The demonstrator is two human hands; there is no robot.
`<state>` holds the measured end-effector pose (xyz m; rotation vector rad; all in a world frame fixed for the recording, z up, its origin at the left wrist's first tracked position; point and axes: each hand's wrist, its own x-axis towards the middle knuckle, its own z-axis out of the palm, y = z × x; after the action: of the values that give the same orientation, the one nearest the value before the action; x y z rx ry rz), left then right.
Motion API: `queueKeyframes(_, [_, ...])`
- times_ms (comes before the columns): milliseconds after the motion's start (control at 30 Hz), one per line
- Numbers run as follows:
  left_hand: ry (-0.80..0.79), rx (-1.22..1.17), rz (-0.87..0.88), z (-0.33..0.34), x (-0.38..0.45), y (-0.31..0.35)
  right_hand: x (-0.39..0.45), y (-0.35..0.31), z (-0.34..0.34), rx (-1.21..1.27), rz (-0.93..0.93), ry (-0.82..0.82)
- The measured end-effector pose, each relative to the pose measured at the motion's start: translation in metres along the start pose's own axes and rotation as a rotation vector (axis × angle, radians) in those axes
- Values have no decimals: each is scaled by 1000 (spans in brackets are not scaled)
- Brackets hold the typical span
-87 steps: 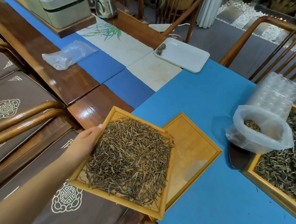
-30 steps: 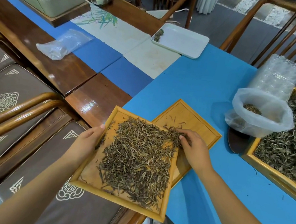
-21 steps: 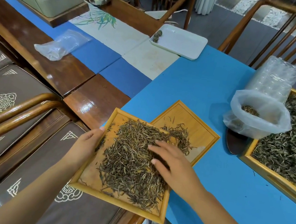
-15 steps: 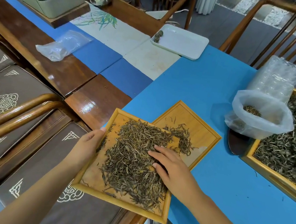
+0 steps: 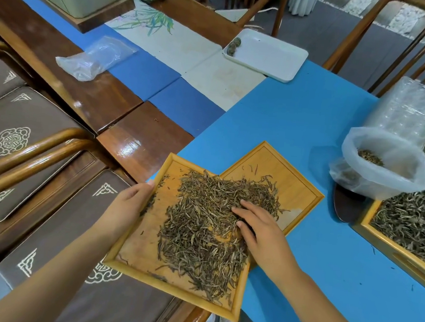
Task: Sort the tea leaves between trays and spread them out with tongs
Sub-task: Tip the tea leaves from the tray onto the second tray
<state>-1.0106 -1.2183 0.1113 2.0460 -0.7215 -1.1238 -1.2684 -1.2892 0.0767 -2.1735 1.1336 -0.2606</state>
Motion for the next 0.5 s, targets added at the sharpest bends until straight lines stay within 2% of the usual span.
queueKeyframes(500, [-19, 3, -9, -12, -2, -10, 19, 17, -7, -8, 175, 76])
